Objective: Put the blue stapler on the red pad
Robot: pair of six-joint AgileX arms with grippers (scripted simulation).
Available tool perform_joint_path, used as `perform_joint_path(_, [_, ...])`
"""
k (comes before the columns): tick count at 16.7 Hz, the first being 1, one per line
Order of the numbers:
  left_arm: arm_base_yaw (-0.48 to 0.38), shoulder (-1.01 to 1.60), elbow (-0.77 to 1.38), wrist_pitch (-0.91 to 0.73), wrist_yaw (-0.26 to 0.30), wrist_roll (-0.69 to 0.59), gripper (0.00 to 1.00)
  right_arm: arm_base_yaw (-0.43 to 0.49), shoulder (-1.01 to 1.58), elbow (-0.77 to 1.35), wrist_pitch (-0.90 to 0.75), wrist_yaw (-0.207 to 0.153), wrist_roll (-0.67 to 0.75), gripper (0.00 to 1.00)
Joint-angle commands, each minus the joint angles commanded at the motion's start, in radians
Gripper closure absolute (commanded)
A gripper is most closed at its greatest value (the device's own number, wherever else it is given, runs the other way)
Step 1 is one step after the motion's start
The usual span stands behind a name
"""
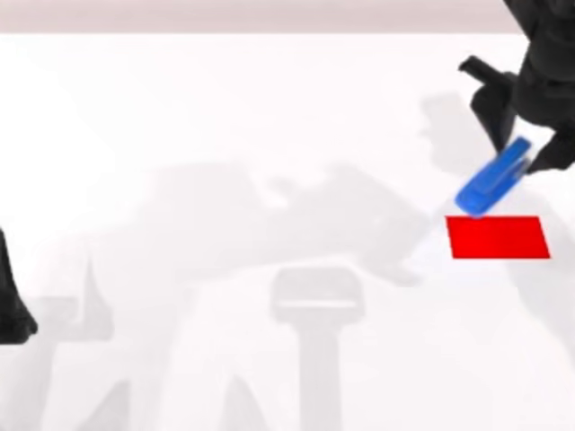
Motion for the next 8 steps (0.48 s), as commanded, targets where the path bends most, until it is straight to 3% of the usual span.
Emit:
perform_joint_path(4, [0.000, 0.000, 0.000, 0.000, 0.000, 0.000, 0.00, -0.076, -0.013, -0.032, -0.039, -0.029, 0.318, 1.00])
perform_joint_path(8, [0.000, 0.000, 0.000, 0.000, 0.000, 0.000, 0.00, -0.131, -0.037, -0.053, -0.066, -0.062, 0.531, 1.00])
